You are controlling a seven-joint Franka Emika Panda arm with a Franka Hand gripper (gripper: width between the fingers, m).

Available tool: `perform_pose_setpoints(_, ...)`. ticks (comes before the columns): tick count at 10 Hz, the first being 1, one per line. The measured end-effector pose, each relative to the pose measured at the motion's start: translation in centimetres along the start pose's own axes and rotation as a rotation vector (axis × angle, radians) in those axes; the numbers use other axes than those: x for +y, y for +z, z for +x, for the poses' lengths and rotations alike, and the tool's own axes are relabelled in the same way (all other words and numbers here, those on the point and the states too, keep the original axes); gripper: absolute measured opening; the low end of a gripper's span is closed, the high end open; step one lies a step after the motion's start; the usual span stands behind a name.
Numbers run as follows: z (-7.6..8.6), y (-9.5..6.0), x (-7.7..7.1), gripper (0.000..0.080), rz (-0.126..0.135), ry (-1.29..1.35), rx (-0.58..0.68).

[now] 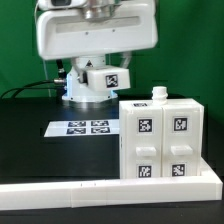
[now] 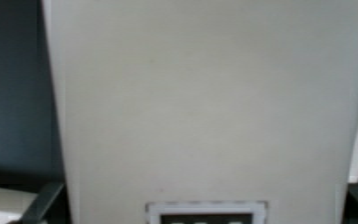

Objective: Assemble cabinet

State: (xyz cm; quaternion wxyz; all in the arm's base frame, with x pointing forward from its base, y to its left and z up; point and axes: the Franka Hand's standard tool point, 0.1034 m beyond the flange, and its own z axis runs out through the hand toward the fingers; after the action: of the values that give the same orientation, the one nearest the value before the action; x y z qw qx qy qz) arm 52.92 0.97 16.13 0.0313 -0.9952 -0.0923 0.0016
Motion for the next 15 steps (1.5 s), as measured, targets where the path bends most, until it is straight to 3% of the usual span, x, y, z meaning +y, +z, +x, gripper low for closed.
perform_pose_setpoints(5,-0.2,0.2,-0.2,0.0547,0.002,0.000,-0.010)
perform_pose_setpoints(7,2.5,-1.6,-2.8,0.0547,0.010,-0.011,-0.022)
perform_pose_setpoints(10,5.9,-1.8,-4.7,0.0547,0.012,-0.013,-0.002)
perform_pose_setpoints(13,7.6,-1.7,-6.5,0.0547,0.013,-0.004,0.008)
perform_pose_setpoints(15,7.5,-1.5,-6.3,0.0547,0.013,-0.001,0.004)
